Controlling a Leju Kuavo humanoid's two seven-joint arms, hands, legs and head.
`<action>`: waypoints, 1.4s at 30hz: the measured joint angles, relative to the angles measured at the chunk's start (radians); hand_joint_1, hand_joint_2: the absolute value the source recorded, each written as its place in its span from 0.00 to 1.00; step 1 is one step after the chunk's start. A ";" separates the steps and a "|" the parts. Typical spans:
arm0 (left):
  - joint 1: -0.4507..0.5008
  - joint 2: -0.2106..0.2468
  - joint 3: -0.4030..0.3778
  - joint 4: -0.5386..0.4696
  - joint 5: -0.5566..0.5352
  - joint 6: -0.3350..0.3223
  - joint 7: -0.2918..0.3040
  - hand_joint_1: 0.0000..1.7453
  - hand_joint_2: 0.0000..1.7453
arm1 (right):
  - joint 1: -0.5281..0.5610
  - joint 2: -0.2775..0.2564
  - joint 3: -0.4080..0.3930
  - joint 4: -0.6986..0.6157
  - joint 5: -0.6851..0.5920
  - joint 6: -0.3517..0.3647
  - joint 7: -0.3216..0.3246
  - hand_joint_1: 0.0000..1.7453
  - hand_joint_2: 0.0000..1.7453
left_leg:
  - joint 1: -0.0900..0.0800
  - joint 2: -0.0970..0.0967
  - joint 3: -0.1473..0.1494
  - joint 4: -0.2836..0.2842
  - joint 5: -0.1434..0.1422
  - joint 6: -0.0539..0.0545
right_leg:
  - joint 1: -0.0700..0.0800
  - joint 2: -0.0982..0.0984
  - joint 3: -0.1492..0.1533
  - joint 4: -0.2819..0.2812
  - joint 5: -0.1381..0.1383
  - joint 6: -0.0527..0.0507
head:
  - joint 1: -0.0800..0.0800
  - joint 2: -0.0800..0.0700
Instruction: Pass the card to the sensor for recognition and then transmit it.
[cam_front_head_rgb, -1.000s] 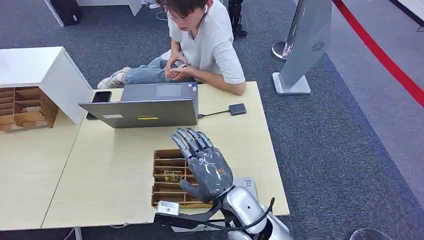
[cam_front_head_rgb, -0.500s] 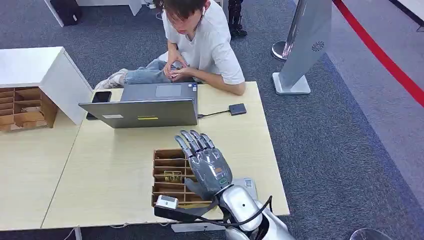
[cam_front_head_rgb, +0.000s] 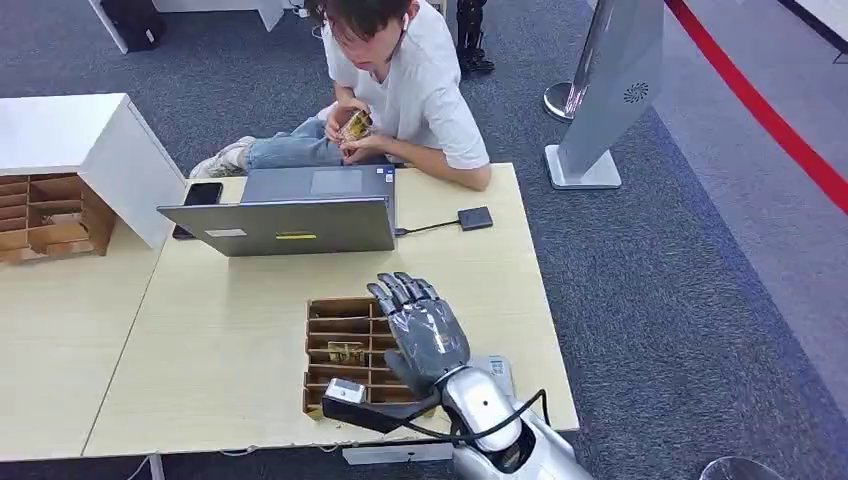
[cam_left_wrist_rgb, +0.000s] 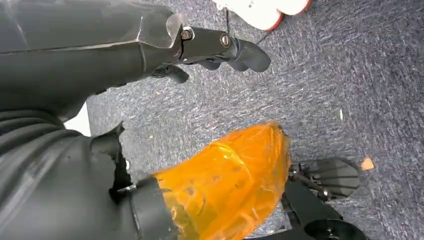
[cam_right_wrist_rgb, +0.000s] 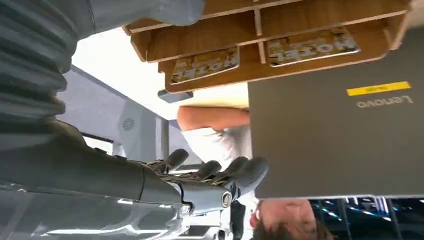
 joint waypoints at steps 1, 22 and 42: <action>0.000 0.000 0.000 0.000 0.000 0.000 0.000 0.00 0.00 | 0.000 0.002 -0.003 0.006 0.000 0.000 0.000 0.19 1.00 | 0.000 0.000 0.000 0.000 0.000 0.000 | 0.000 0.000 0.000 0.000 0.000 0.000 | 0.000 0.000; -0.004 0.000 -0.026 0.000 -0.005 -0.003 0.003 0.00 0.00 | -0.018 0.031 -0.032 0.095 0.000 0.000 0.003 0.37 1.00 | 0.000 0.000 0.000 0.000 0.000 0.000 | 0.000 0.000 0.000 0.000 0.000 0.000 | 0.000 0.000; -0.006 -0.001 -0.049 0.000 0.000 -0.004 0.014 0.00 0.00 | -0.041 0.047 -0.051 0.132 0.000 0.002 0.009 0.48 1.00 | 0.000 0.000 0.000 0.000 0.000 0.000 | 0.000 0.000 0.000 0.000 0.000 0.000 | 0.000 0.000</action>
